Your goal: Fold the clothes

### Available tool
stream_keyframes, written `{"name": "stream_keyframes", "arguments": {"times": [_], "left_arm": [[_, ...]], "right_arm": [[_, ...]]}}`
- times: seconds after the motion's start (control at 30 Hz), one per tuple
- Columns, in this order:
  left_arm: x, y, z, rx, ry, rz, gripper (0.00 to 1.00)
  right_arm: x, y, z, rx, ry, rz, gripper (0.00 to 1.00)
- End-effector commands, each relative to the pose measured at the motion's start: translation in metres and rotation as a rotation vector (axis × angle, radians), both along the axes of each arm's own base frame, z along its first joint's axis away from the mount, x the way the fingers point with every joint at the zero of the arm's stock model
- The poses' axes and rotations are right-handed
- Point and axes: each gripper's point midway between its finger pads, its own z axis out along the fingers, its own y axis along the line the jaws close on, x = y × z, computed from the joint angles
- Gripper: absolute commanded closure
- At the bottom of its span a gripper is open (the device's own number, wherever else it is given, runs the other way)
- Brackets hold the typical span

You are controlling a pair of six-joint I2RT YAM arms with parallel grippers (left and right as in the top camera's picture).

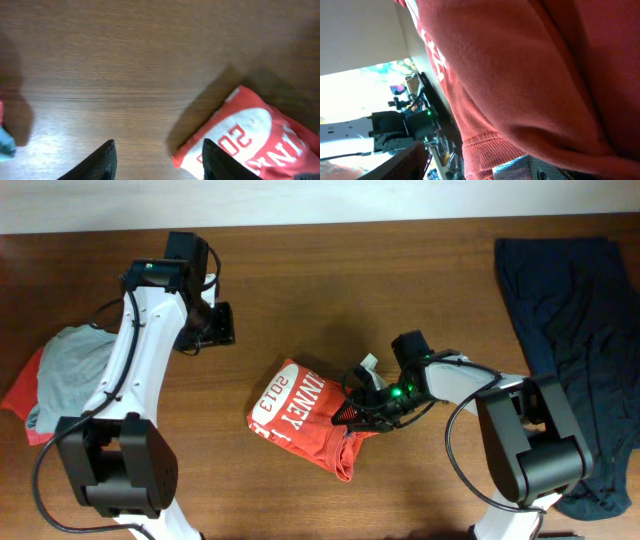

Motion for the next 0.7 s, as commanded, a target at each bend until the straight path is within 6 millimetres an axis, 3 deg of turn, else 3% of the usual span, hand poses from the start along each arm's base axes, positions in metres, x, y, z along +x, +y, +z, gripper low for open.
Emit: {"name": "stream_keyframes", "arguments": {"times": [0.0,0.23,0.37,0.5,0.67], "left_arm": [[-0.003,-0.024,0.006,-0.127,-0.002,-0.109,0.42],[-0.013,-0.031,-0.006,-0.166,0.030,-0.197,0.34],[-0.024,-0.054,-0.008,-0.299,0.033,-0.332,0.33],[-0.030,-0.057,-0.020,-0.318,0.054,-0.339,0.33],[-0.040,-0.080,-0.031,-0.470,0.045,-0.405,0.33]], "right_arm": [[0.003,-0.044,-0.059,-0.330,-0.071,0.062,0.29],[0.023,-0.047,-0.033,-0.362,-0.116,0.111,0.29],[0.044,-0.049,0.001,-0.397,-0.191,0.126,0.29],[0.058,-0.052,0.034,-0.431,-0.247,0.118,0.28],[0.069,-0.062,0.069,-0.500,-0.325,0.106,0.28]]}}
